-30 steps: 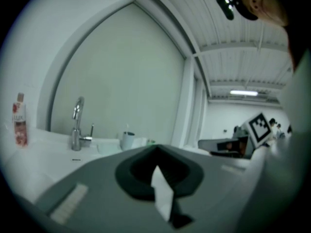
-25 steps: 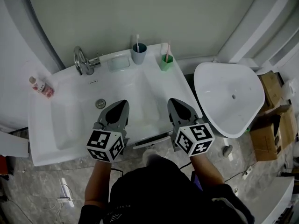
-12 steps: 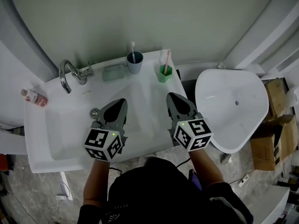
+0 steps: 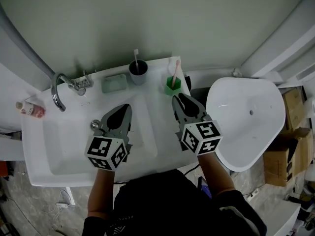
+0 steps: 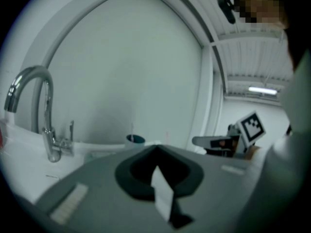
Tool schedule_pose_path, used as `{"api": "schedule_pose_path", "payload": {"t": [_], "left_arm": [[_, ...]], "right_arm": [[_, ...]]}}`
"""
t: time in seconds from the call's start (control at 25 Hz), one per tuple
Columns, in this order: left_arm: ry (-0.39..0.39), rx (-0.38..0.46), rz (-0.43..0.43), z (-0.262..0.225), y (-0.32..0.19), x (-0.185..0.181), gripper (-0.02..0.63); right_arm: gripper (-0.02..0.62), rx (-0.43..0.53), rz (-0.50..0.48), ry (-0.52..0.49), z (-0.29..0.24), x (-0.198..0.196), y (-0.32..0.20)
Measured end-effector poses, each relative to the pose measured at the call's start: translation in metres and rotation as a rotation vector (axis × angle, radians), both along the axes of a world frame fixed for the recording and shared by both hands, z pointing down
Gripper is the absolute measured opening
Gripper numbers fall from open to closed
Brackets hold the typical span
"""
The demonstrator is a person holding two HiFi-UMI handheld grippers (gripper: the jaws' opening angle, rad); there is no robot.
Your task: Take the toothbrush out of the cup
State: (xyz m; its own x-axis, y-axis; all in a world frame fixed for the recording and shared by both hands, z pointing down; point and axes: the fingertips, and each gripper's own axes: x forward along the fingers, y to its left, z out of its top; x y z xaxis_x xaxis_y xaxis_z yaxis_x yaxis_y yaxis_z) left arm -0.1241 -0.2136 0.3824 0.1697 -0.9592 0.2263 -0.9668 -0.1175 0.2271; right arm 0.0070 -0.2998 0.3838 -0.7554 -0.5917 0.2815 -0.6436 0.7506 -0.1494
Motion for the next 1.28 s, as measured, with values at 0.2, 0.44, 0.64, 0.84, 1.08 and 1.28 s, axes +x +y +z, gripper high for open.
{"api": "schedule_pose_path", "payload": {"t": [0.2, 0.44, 0.64, 0.84, 1.08, 1.28], "left_arm": [[0.002, -0.023, -0.016, 0.01, -0.019, -0.007, 0.005], [0.02, -0.041, -0.023, 0.015, -0.044, -0.01, 0.005], [0.022, -0.06, -0.025, 0.025, -0.059, -0.013, 0.005], [0.031, -0.079, -0.043, 0.034, -0.067, -0.021, 0.005], [0.014, -0.097, -0.053, 0.044, -0.072, -0.025, 0.005], [0.002, -0.111, -0.059, 0.051, -0.074, -0.028, 0.005]], "right_arm": [[0.081, -0.016, 0.01, 0.023, 0.012, -0.002, -0.031], [0.087, -0.029, 0.021, 0.06, 0.026, -0.008, -0.067], [0.087, -0.041, 0.027, 0.103, 0.044, -0.015, -0.089], [0.089, -0.051, 0.033, 0.139, 0.061, -0.019, -0.108], [0.089, -0.043, 0.021, 0.178, 0.068, -0.025, -0.12], [0.092, -0.021, 0.014, 0.232, 0.069, -0.029, -0.127]]}}
